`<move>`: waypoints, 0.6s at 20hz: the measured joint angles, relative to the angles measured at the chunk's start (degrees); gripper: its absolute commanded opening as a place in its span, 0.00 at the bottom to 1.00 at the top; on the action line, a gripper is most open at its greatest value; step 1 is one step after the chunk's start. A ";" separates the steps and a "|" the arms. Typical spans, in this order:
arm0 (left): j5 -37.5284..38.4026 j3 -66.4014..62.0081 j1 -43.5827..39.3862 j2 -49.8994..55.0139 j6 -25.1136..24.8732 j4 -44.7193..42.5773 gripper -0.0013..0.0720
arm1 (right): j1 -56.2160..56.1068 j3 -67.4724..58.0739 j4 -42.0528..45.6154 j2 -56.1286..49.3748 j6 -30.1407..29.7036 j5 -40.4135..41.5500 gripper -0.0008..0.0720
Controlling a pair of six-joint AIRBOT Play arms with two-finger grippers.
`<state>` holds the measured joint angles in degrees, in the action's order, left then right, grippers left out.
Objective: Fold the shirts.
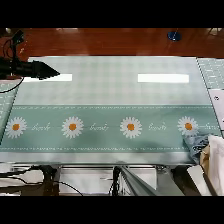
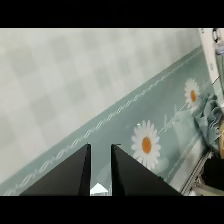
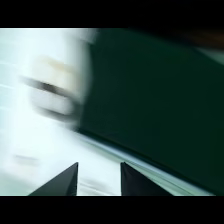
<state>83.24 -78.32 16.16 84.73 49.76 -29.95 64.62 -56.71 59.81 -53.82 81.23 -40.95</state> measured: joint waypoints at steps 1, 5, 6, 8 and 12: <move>-0.83 -0.02 -0.33 0.00 -0.96 1.25 0.27 | -8.70 -7.37 -8.83 -5.95 -6.10 -1.75 0.46; -3.26 -1.97 -6.60 -0.37 2.29 -8.98 0.14 | -42.60 -26.12 -2.54 -24.65 -9.79 -21.14 0.44; -4.61 -2.99 -9.33 -0.44 5.73 -15.85 0.18 | -49.27 -28.17 5.55 -27.41 -9.14 -25.81 0.41; -6.40 -5.29 -15.58 -0.66 13.11 -30.53 0.65 | -61.05 -31.04 21.59 -31.23 -5.20 -32.87 0.41; -11.21 -7.39 -24.02 -0.44 22.62 -47.76 0.84 | -69.57 -33.07 32.63 -34.32 1.75 -41.59 0.50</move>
<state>72.03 -85.71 -7.86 84.29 72.38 -77.71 -4.95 -89.78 92.44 -88.14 82.98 -82.54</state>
